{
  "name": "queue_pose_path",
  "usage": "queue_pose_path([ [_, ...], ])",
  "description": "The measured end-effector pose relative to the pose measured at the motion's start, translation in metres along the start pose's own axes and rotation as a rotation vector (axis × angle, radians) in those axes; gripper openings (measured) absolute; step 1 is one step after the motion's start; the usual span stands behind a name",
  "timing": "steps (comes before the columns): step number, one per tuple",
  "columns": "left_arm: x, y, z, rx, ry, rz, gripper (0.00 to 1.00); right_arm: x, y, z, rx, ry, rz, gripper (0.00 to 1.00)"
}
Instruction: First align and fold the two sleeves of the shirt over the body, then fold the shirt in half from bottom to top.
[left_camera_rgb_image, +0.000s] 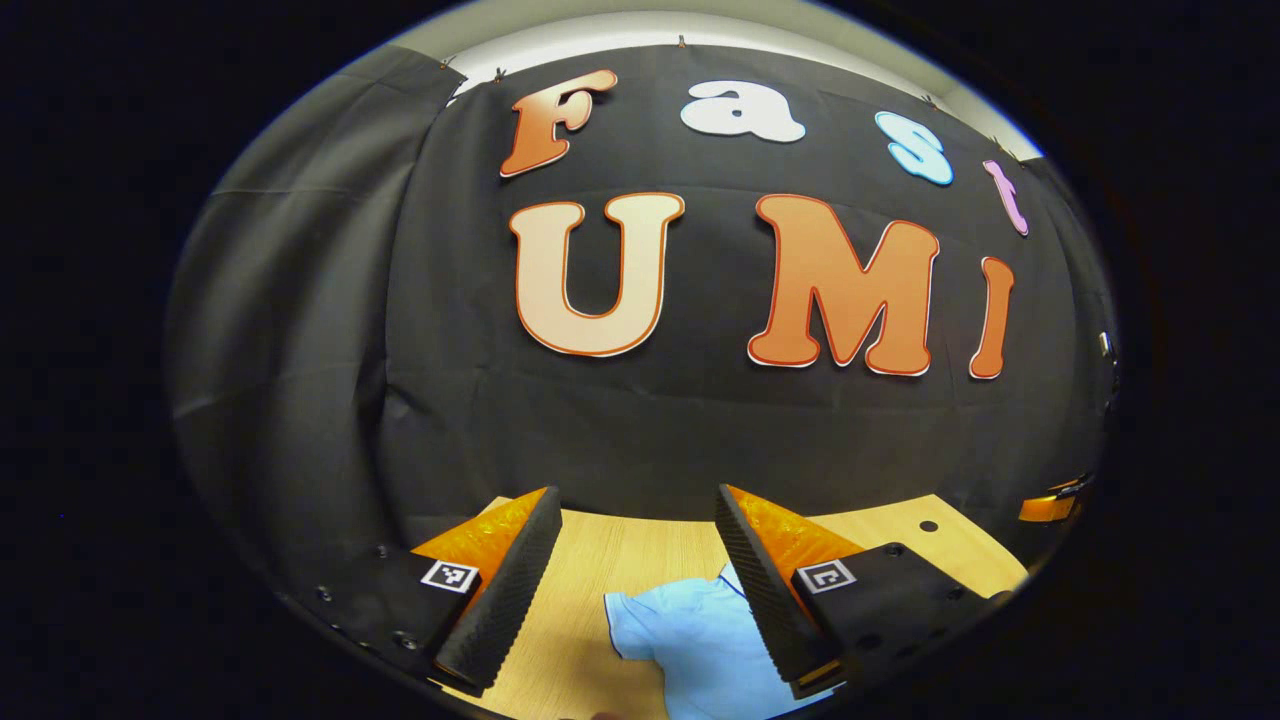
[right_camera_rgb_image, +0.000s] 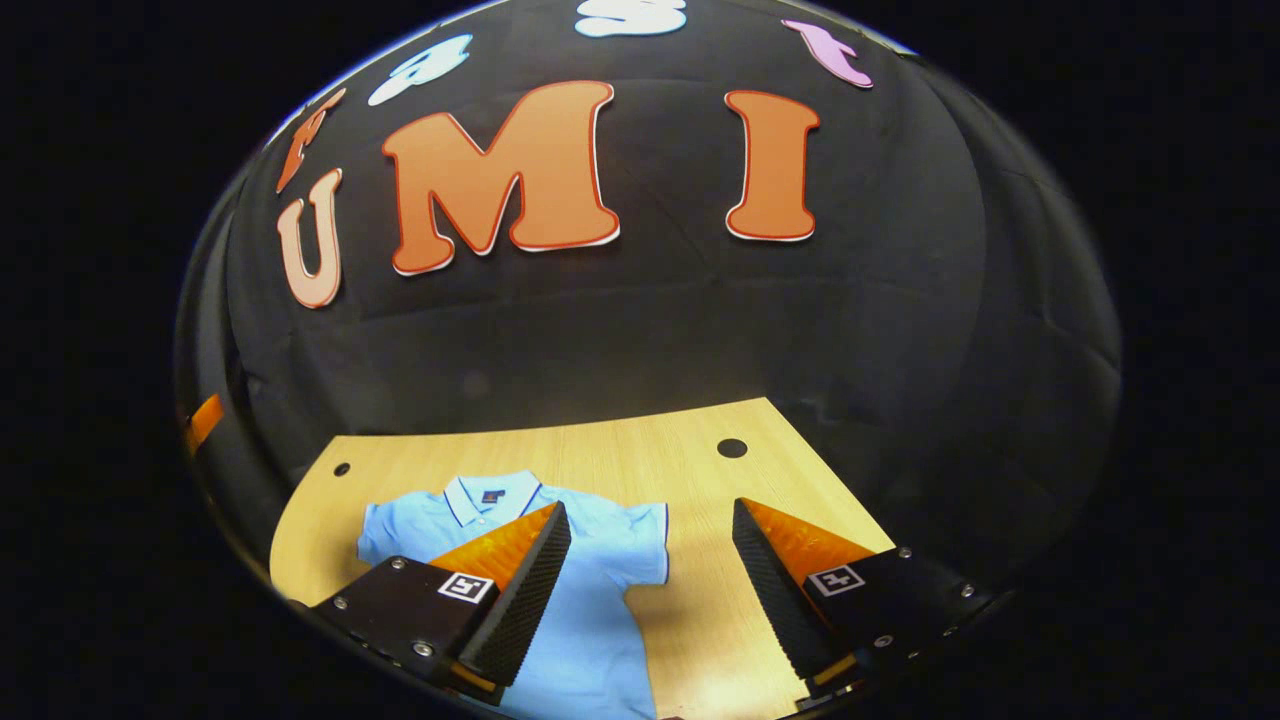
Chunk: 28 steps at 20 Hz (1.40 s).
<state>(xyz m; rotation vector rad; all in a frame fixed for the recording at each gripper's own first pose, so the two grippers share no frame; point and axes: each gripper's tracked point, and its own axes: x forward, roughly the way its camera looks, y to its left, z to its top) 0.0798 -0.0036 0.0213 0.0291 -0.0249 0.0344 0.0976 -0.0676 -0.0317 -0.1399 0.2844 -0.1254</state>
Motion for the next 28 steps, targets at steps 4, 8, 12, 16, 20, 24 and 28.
queue_pose_path([
  [4, 0.009, 0.003, -0.002, 0.003, 0.003, 0.004, 1.00, 0.031, 0.000, -0.019, -0.032, 0.162, 0.015, 0.98],
  [8, 0.019, 0.012, -0.010, 0.007, 0.023, 0.022, 1.00, 0.076, 0.002, -0.035, -0.057, 0.303, 0.020, 0.99],
  [12, 0.029, 0.024, -0.014, 0.037, 0.025, 0.054, 1.00, 0.122, -0.001, -0.068, -0.063, 0.460, 0.007, 0.99],
  [16, 0.037, 0.036, -0.022, 0.047, 0.045, 0.077, 1.00, 0.155, -0.007, -0.105, -0.039, 0.607, -0.014, 0.99],
  [20, 0.045, 0.041, -0.038, 0.049, 0.079, 0.091, 0.98, 0.182, -0.004, -0.135, -0.055, 0.683, -0.028, 0.99],
  [24, 0.051, 0.045, -0.045, 0.046, 0.097, 0.100, 1.00, 0.194, -0.002, -0.157, -0.048, 0.764, -0.027, 0.99],
  [28, 0.055, 0.045, -0.051, 0.045, 0.112, 0.101, 1.00, 0.204, 0.000, -0.172, -0.038, 0.811, -0.027, 0.99],
])
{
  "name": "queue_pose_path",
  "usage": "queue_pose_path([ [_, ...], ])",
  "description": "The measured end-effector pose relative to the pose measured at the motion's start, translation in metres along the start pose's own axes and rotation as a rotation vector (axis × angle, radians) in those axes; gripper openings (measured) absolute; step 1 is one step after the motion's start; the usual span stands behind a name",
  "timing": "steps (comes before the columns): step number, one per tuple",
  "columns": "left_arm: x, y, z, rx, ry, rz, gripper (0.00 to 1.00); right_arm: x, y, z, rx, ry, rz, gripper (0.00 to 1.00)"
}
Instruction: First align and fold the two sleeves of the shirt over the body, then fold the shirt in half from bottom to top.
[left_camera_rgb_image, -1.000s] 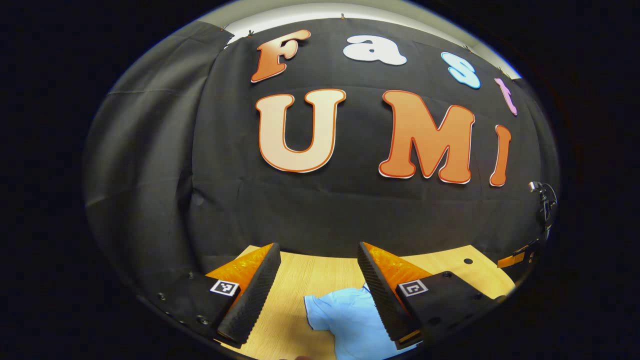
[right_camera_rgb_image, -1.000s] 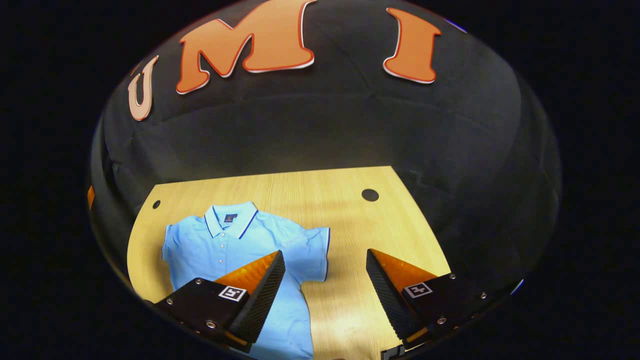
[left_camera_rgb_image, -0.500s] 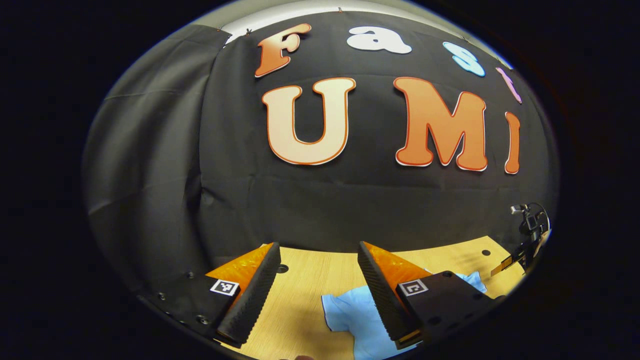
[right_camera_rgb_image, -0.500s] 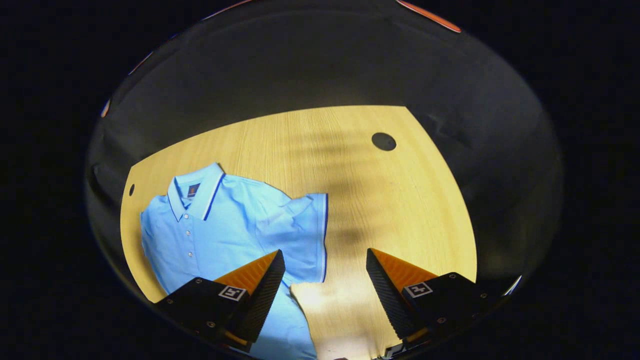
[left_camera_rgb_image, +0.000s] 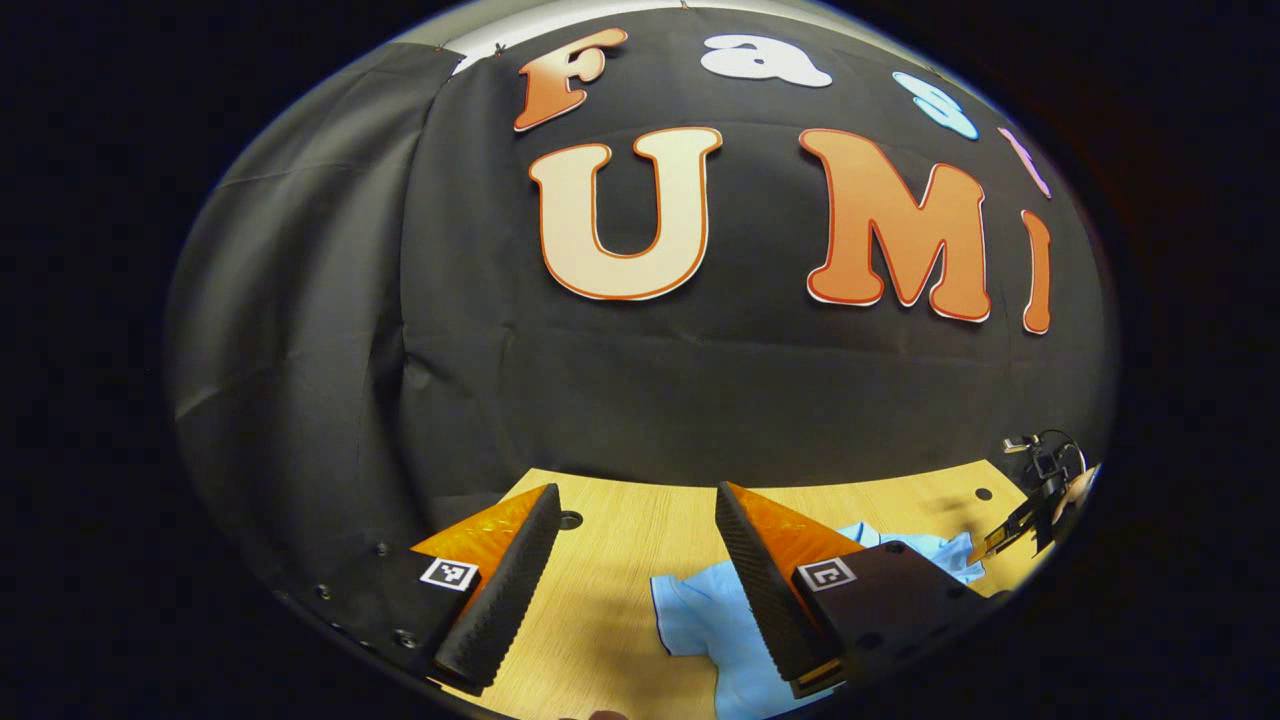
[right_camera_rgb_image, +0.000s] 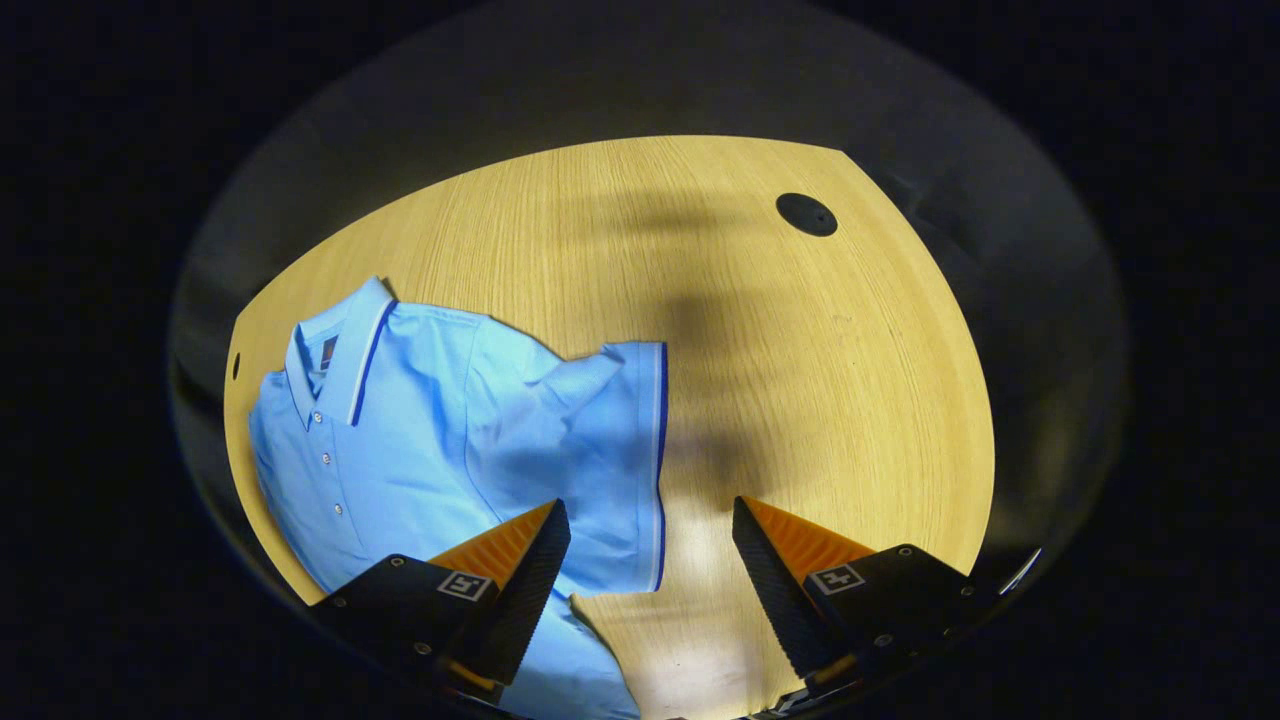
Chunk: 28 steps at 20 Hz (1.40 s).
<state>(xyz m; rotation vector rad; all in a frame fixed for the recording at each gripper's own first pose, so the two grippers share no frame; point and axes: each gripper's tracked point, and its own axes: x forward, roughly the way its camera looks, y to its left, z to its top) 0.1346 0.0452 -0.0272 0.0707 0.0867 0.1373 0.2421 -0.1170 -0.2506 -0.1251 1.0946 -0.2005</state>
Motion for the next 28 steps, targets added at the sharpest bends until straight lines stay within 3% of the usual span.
queue_pose_path([
  [5, 0.002, 0.002, -0.002, 0.005, 0.005, 0.005, 1.00, 0.009, 0.003, -0.008, -0.001, 0.052, 0.011, 0.98],
  [7, 0.001, 0.002, -0.004, 0.004, 0.009, 0.006, 1.00, 0.009, 0.004, -0.007, -0.005, 0.051, 0.010, 0.91],
  [8, 0.002, 0.003, -0.005, 0.004, 0.009, 0.007, 1.00, 0.012, 0.004, -0.007, -0.004, 0.052, 0.009, 0.82],
  [9, 0.002, 0.004, -0.004, 0.006, 0.009, 0.008, 1.00, 0.011, 0.002, -0.006, 0.001, 0.051, 0.008, 0.85],
  [11, 0.000, 0.003, -0.005, 0.006, 0.010, 0.008, 1.00, 0.011, 0.000, -0.006, 0.011, 0.055, 0.006, 0.77],
  [13, -0.002, 0.002, -0.007, 0.011, 0.011, 0.005, 1.00, 0.010, -0.003, -0.007, 0.054, 0.070, -0.001, 0.54],
  [14, -0.003, 0.002, -0.006, 0.016, 0.009, 0.005, 1.00, 0.010, -0.003, -0.008, 0.081, 0.074, -0.002, 0.31],
  [18, -0.008, 0.006, -0.010, 0.024, 0.008, 0.009, 1.00, 0.009, 0.003, -0.003, 0.066, 0.046, 0.001, 0.03],
  [24, -0.021, 0.021, -0.006, 0.040, -0.002, 0.017, 1.00, -0.021, 0.016, 0.012, 0.044, -0.045, -0.002, 0.00],
  [28, -0.029, 0.035, -0.003, 0.053, -0.008, 0.018, 1.00, -0.052, 0.044, 0.019, 0.039, -0.094, 0.049, 0.01],
])
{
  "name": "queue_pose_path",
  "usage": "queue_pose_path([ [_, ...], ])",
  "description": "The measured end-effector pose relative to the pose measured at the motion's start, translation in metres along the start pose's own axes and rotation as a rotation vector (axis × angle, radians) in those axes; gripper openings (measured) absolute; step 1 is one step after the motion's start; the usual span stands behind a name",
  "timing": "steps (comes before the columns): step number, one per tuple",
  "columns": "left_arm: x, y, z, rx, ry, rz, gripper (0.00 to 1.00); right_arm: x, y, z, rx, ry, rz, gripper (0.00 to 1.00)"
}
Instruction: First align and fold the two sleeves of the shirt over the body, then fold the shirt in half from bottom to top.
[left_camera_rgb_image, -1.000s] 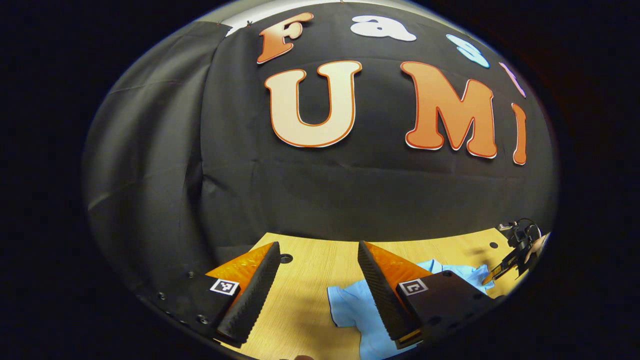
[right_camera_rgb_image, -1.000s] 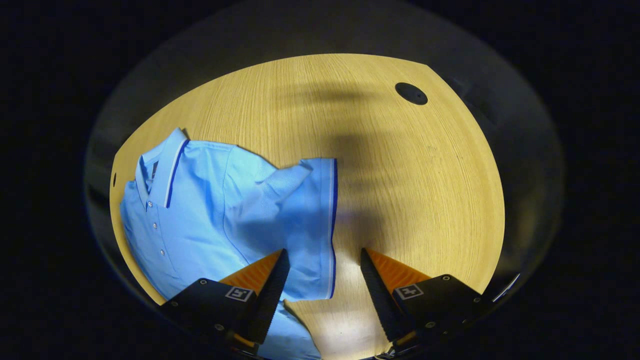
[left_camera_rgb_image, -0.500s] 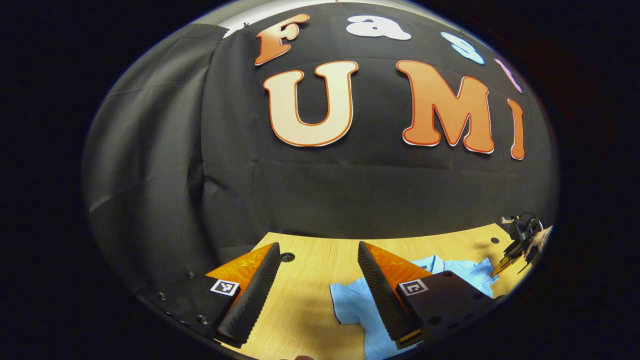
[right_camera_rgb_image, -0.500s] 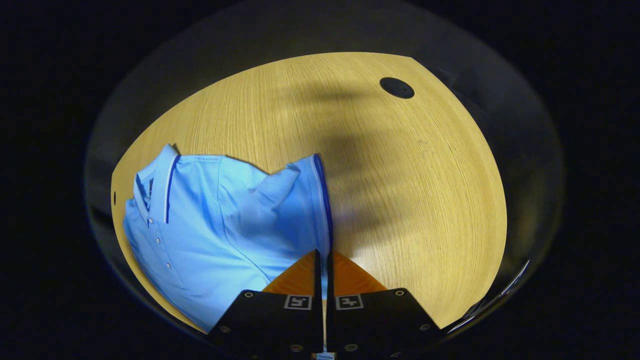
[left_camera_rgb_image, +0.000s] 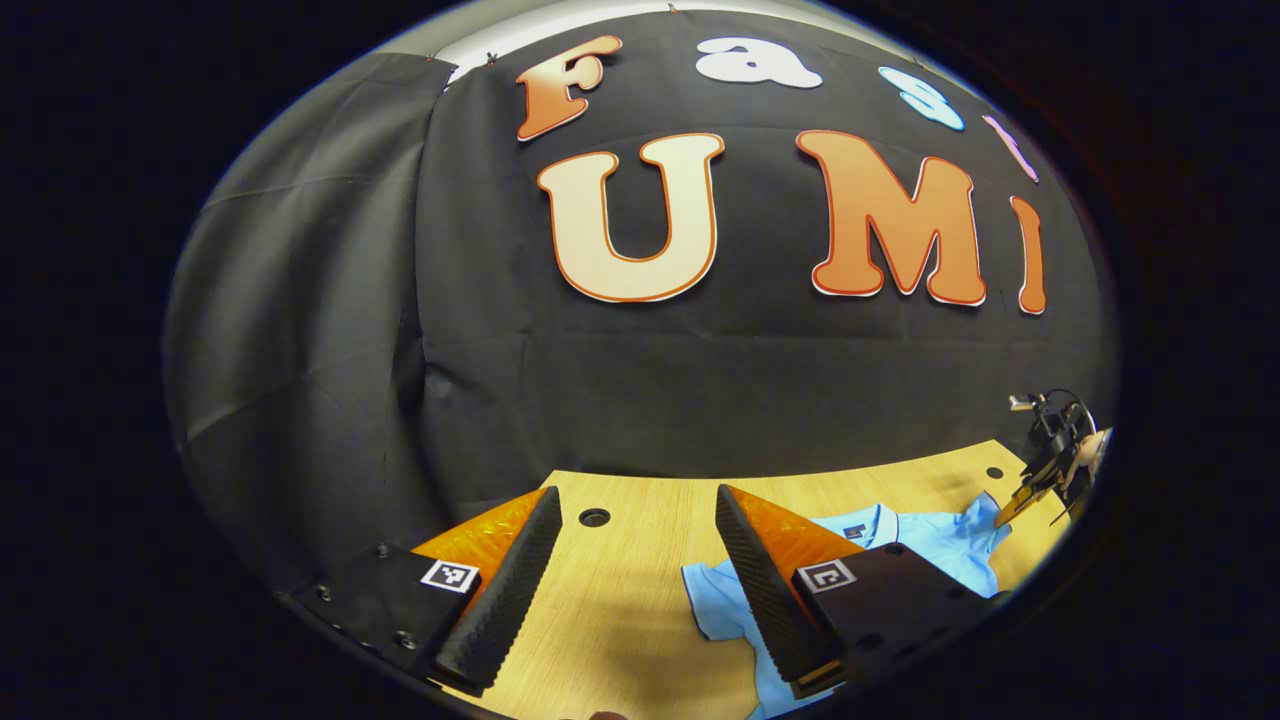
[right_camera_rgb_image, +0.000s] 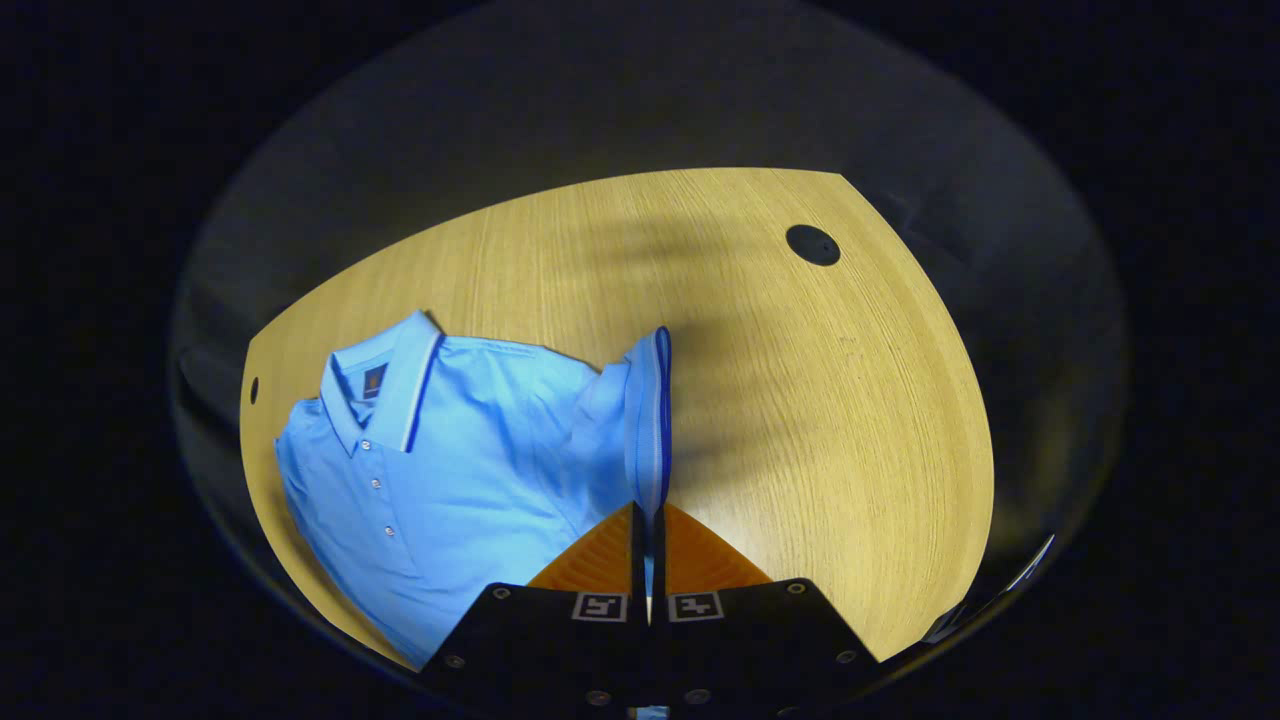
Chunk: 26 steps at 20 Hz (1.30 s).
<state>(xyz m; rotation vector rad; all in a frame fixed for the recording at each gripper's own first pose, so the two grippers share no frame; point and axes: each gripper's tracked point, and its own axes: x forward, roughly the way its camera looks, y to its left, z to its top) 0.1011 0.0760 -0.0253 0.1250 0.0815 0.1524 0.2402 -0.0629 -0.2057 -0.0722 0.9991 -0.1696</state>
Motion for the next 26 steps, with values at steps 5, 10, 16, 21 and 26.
queue_pose_path([
  [5, -0.011, 0.021, -0.002, -0.022, 0.001, 0.001, 1.00, -0.027, 0.054, -0.001, -0.061, -0.034, 0.068, 0.00],
  [10, -0.020, 0.055, -0.005, -0.032, 0.000, 0.028, 1.00, -0.040, 0.109, -0.008, -0.144, -0.051, 0.104, 0.00],
  [16, -0.021, 0.082, -0.022, -0.052, 0.027, 0.051, 1.00, -0.040, 0.172, -0.024, -0.210, -0.038, 0.171, 0.01],
  [21, -0.012, 0.082, -0.031, -0.048, 0.054, 0.041, 1.00, -0.039, 0.210, -0.044, -0.234, -0.001, 0.248, 0.03],
  [26, 0.001, 0.065, -0.038, -0.037, 0.080, 0.011, 1.00, -0.046, 0.227, -0.048, -0.214, 0.002, 0.303, 0.32],
])
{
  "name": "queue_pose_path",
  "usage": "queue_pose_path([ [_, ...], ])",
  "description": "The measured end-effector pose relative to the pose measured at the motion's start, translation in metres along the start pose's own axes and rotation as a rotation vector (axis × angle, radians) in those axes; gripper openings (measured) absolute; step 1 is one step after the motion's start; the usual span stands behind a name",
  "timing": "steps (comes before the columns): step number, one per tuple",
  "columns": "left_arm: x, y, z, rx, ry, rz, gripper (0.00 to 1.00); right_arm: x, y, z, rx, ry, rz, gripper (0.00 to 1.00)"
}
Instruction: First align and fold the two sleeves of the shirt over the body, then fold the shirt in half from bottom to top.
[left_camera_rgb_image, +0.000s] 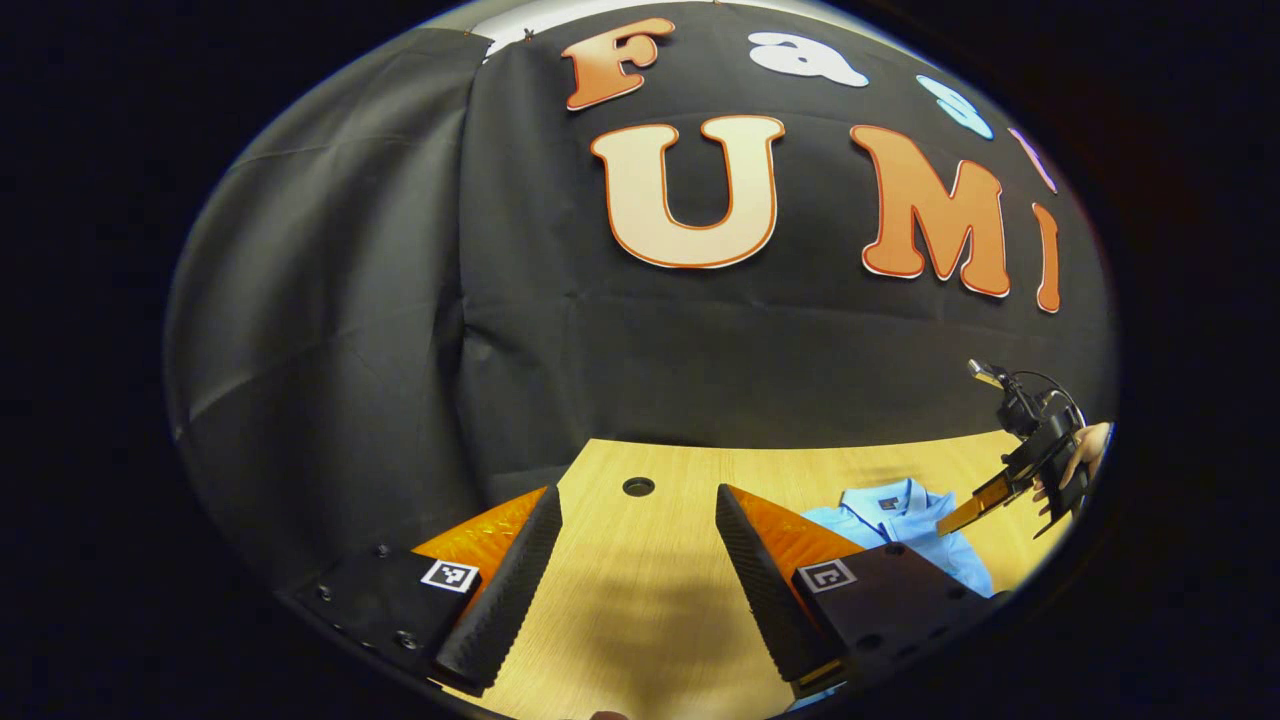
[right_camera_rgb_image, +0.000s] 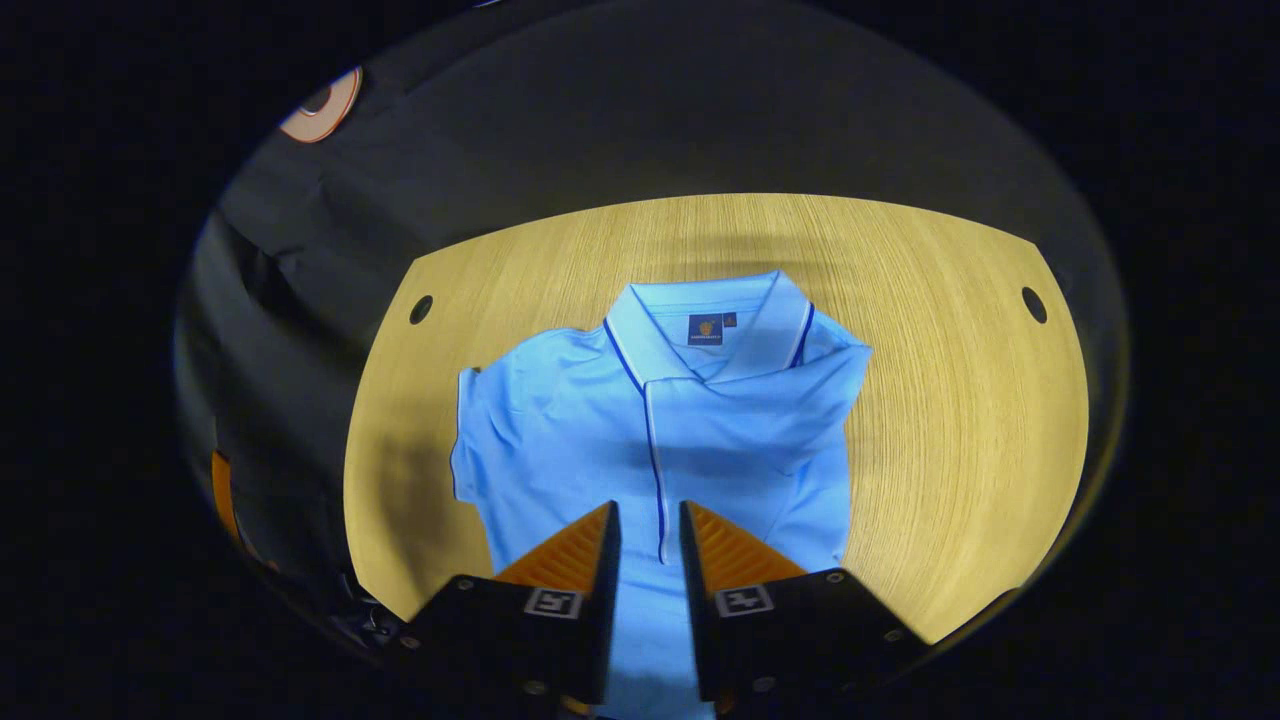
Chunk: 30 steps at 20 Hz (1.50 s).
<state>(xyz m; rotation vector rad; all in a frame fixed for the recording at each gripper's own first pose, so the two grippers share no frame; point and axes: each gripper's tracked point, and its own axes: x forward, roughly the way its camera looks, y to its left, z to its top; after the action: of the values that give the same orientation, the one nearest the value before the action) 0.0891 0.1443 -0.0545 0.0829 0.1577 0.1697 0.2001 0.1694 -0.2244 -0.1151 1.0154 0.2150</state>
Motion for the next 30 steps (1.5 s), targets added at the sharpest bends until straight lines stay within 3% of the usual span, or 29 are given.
queue_pose_path([
  [2, 0.007, -0.009, -0.004, 0.014, 0.025, -0.012, 1.00, -0.004, -0.003, 0.004, 0.001, -0.016, -0.006, 0.64],
  [3, 0.010, -0.013, -0.007, 0.024, 0.044, -0.008, 1.00, -0.005, -0.006, 0.006, 0.013, -0.026, -0.009, 0.73],
  [4, 0.014, -0.019, -0.008, 0.030, 0.058, -0.015, 1.00, -0.006, -0.009, 0.008, 0.031, -0.037, -0.010, 0.95],
  [5, 0.018, -0.026, -0.007, 0.027, 0.070, -0.026, 1.00, -0.011, -0.013, 0.011, 0.049, -0.046, -0.013, 0.99],
  [11, 0.050, -0.074, -0.017, -0.056, 0.234, -0.141, 1.00, -0.033, -0.038, 0.016, 0.092, -0.100, -0.026, 0.99],
  [18, 0.096, -0.116, -0.068, -0.008, 0.542, -0.261, 1.00, -0.054, -0.068, -0.004, 0.172, -0.094, -0.001, 0.99],
  [24, 0.134, -0.136, -0.147, -0.020, 0.824, -0.240, 1.00, -0.068, -0.101, -0.017, 0.232, -0.097, -0.006, 0.99],
  [30, 0.149, -0.146, -0.193, -0.039, 0.961, -0.207, 1.00, -0.069, -0.131, -0.029, 0.274, -0.084, -0.010, 0.99],
])
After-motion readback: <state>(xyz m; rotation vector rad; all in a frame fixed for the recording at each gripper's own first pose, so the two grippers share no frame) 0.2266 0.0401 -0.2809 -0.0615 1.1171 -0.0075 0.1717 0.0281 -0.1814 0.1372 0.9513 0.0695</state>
